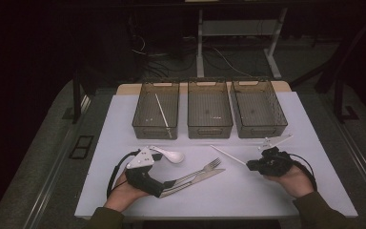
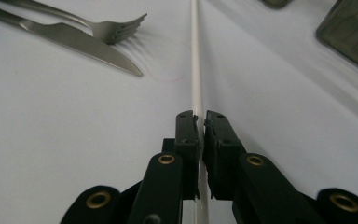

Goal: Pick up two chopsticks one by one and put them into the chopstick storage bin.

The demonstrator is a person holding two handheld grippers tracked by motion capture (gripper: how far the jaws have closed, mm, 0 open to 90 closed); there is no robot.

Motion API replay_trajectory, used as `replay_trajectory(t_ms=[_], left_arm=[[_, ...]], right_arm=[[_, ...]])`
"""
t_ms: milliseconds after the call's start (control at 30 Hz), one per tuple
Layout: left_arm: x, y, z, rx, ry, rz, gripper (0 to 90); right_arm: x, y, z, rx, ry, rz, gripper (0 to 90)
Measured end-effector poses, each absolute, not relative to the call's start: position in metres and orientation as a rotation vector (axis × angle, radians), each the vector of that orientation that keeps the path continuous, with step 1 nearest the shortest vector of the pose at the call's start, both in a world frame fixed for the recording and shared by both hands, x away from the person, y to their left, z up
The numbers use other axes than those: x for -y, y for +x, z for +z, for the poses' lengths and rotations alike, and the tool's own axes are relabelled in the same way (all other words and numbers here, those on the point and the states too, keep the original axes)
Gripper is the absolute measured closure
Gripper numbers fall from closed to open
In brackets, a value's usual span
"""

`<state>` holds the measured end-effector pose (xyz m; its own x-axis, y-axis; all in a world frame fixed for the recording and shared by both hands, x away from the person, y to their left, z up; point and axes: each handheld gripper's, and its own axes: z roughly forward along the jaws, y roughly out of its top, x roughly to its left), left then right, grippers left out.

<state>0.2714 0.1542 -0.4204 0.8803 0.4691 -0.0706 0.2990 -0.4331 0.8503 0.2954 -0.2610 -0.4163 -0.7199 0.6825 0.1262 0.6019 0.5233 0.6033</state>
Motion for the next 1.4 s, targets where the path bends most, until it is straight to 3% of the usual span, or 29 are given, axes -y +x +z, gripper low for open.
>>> replay_trajectory(t_ms=[800,1400], left_arm=[[-0.154,0.273,-0.421,-0.560,2.050,0.222,0.0],[-0.154,0.273,-0.420,-0.563,2.048,0.222,0.0]], right_arm=[[0.265,0.300,-0.376,-2.538,1.079,1.182,84.0],[0.225,0.335,-0.363,-2.504,1.092,1.208,84.0]])
